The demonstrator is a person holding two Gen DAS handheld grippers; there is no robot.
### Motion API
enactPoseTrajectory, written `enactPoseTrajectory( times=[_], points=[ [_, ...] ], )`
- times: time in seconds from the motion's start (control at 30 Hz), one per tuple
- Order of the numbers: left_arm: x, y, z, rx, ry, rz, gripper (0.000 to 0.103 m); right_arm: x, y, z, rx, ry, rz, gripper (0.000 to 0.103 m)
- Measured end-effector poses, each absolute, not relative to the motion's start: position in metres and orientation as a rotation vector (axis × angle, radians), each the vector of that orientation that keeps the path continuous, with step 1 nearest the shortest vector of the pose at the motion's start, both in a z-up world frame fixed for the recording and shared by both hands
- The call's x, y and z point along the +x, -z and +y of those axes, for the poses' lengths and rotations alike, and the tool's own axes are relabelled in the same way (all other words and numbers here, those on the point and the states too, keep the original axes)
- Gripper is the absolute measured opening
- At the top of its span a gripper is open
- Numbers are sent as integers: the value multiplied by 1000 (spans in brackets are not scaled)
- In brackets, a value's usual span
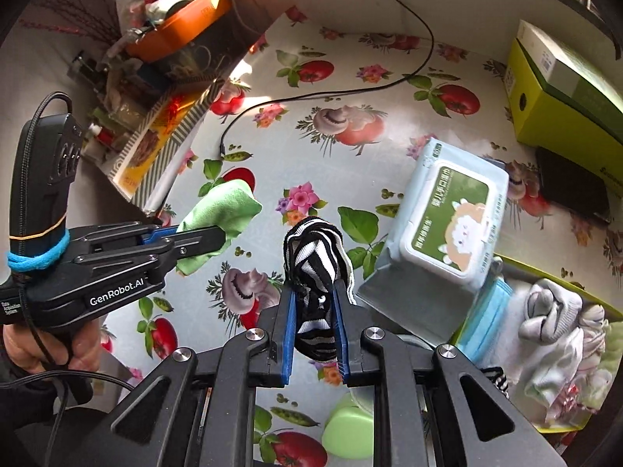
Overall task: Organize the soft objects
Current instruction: 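Carry the green cloth and striped sock over the tray with both grippers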
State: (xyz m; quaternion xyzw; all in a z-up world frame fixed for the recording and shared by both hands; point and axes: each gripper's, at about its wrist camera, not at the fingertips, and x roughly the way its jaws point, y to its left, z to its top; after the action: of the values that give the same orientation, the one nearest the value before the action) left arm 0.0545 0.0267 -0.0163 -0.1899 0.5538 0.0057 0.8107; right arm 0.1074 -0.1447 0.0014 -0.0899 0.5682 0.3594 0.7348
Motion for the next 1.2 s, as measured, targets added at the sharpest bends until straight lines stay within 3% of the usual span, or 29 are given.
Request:
enactPoseTrajectory(
  times=[1.2],
  points=[
    [90,-23,-122,-151,285,1195,11,92,-13,-339,94,-458,1199,16]
  ],
)
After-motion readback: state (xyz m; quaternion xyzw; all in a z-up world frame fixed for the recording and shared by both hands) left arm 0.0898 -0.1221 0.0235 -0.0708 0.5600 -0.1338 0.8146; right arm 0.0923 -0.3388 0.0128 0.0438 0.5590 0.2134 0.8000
